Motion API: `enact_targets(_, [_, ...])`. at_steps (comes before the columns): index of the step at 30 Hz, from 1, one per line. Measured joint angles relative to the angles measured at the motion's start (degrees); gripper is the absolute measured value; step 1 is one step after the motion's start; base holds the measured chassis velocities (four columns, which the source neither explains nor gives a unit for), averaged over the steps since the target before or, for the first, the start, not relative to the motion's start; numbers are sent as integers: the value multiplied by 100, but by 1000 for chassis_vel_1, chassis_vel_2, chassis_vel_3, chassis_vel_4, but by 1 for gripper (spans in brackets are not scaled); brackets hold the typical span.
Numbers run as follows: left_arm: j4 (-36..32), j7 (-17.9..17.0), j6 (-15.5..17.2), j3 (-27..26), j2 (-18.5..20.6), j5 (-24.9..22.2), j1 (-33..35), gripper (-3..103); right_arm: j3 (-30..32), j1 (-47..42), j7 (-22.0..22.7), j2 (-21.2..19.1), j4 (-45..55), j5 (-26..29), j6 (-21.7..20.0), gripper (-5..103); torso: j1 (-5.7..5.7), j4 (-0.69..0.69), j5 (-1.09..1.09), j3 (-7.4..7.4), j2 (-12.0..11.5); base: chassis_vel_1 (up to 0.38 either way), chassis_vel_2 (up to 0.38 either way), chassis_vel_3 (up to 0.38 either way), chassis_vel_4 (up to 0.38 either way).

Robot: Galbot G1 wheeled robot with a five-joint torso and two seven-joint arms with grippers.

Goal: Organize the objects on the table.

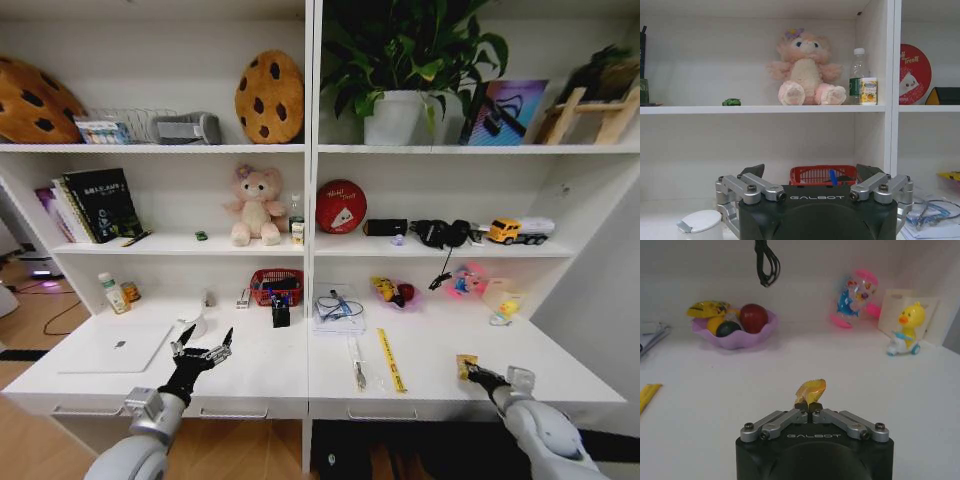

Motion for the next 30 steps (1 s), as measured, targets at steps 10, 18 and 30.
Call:
enact_targets(10, [0,0,0,0,0,0,0,100,-329,524,-1112,-435,57,-648,736,0,0,2,0,0,0,0,0,0,0])
enact_targets(18, [-1,0,0,0,0,0,0,100,-1469,2274,-1766,-845,-1687,-672,1455,0,1,1,2,1,-1,0,0,0,0])
enact_targets(30, [0,0,0,0,0,0,0,100,-2930,4351,-2065,-578,-3618,-527,1982,0,1,2,-1,1,-1,0,0,0,0])
